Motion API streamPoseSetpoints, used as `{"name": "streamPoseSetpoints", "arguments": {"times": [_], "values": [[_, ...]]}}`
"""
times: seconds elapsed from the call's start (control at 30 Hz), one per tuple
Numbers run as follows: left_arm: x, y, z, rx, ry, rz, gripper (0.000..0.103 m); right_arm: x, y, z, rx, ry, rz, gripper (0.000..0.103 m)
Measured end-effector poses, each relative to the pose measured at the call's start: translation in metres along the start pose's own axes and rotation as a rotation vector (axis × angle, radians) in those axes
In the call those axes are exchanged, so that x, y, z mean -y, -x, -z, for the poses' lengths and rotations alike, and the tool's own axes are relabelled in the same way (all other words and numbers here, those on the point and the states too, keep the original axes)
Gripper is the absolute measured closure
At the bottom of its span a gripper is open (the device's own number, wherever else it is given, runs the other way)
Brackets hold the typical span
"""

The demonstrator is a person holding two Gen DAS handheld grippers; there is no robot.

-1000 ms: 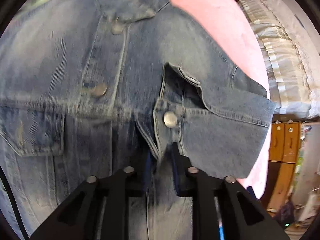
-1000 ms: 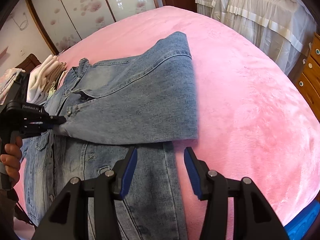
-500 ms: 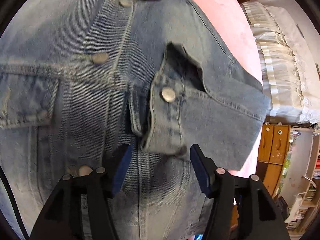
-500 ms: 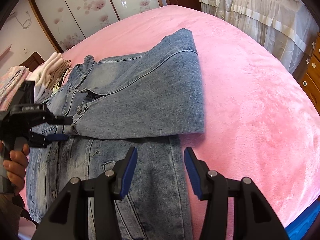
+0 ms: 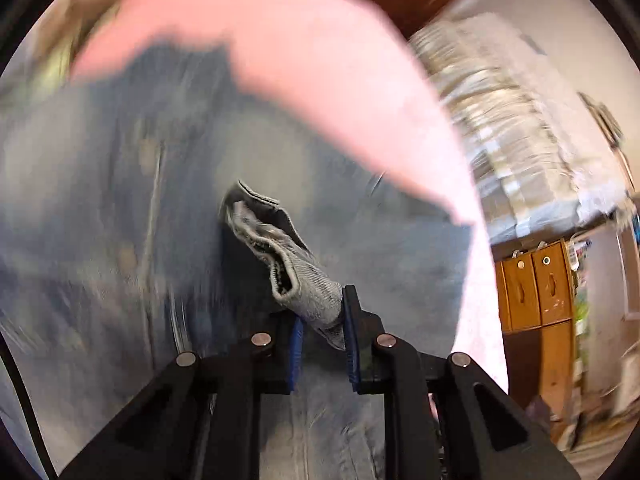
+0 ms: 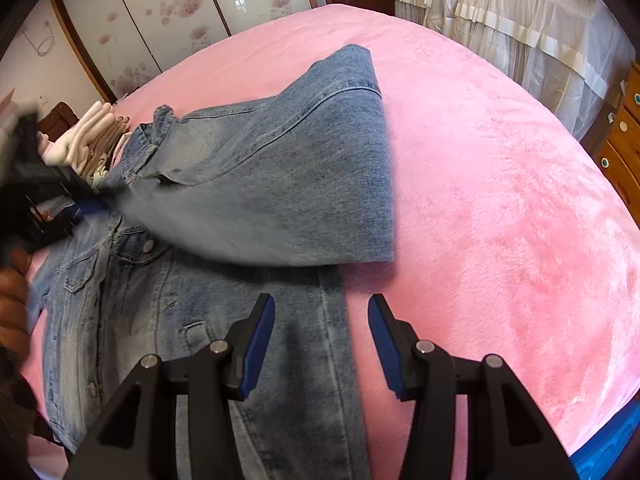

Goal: Fold large clothes

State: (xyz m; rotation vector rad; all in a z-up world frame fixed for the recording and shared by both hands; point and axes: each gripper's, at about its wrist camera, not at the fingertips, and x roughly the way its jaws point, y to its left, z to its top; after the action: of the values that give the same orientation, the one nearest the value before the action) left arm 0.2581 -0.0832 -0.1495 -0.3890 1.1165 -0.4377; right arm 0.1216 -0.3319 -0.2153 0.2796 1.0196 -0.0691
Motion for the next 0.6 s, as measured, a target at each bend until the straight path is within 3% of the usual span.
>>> {"name": "streamPoseSetpoints", "arguments": {"times": [0.17, 0.27, 0.37, 0.43, 0.5, 0.57, 0.6], "values": [[0.012, 0.075, -0.047, 0.261, -0.07, -0.039, 0.087, -0.006, -0.028, -0.025, 0.008, 0.033, 0.044, 0.054], [-0.012, 0.104, -0.063, 0.369, -0.076, -0.088, 0.087, -0.018, -0.037, -0.043, 0.037, 0.05, 0.046, 0.054], [-0.051, 0.108, -0.057, 0.424, -0.067, -0.172, 0.087, -0.038, -0.046, -0.057, 0.075, 0.104, 0.057, 0.056], [-0.089, 0.086, -0.049, 0.377, -0.052, -0.25, 0.087, -0.048, -0.054, -0.058, 0.066, 0.135, 0.078, 0.068], [-0.132, 0.046, -0.034, 0.253, -0.003, -0.367, 0.087, -0.06, -0.067, -0.054, 0.037, 0.2, 0.177, 0.071], [-0.173, 0.02, -0.018, 0.125, 0.074, -0.422, 0.086, -0.064, -0.07, -0.049, 0.01, 0.233, 0.211, 0.07], [-0.194, 0.011, -0.009, 0.065, 0.123, -0.409, 0.085, -0.063, -0.068, -0.049, 0.003, 0.241, 0.213, 0.07]]}}
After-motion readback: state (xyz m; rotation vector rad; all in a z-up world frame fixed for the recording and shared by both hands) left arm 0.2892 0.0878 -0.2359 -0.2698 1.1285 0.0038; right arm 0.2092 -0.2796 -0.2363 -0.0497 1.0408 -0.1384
